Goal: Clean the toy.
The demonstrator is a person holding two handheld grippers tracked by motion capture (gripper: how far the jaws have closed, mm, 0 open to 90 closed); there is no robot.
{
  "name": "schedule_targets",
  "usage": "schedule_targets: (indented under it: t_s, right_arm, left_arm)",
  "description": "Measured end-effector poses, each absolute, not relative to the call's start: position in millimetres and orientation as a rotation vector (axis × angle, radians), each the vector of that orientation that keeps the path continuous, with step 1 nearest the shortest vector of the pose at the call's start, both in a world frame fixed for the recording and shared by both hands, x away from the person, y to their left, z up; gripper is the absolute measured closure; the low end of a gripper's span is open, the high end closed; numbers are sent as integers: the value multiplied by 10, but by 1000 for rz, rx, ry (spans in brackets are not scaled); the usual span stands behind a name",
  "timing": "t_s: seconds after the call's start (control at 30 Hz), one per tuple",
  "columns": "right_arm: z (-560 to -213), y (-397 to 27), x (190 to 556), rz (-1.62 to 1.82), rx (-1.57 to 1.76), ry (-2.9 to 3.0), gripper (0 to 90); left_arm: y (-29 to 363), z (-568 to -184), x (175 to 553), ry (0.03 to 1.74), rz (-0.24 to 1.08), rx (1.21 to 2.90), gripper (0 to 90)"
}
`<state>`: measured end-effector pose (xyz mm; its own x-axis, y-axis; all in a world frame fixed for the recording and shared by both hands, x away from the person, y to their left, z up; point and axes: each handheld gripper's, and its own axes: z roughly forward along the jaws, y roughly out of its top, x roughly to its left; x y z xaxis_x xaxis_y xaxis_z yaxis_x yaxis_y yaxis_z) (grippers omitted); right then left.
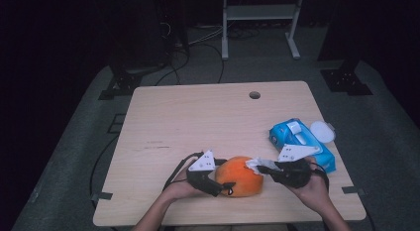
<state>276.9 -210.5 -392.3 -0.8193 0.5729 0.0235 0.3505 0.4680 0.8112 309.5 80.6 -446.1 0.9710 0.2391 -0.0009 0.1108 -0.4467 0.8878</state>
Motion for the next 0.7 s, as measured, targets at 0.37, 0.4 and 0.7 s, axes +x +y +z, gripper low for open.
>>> schedule_targets:
  t_s: [0.37, 0.4, 0.7]
  right_arm:
    - [-3918, -2131, 2767, 1292, 812, 2461, 827]
    - [-3902, -2123, 2761, 1305, 800, 2459, 827]
    - [-3907, -2104, 2750, 1310, 780, 2487, 825]
  left_arm:
    - [810, -4473, 3101, 264, 146, 2042, 203]
    - [807, -4468, 3100, 259, 149, 2047, 203]
    - [780, -4445, 3093, 260, 164, 2051, 200]
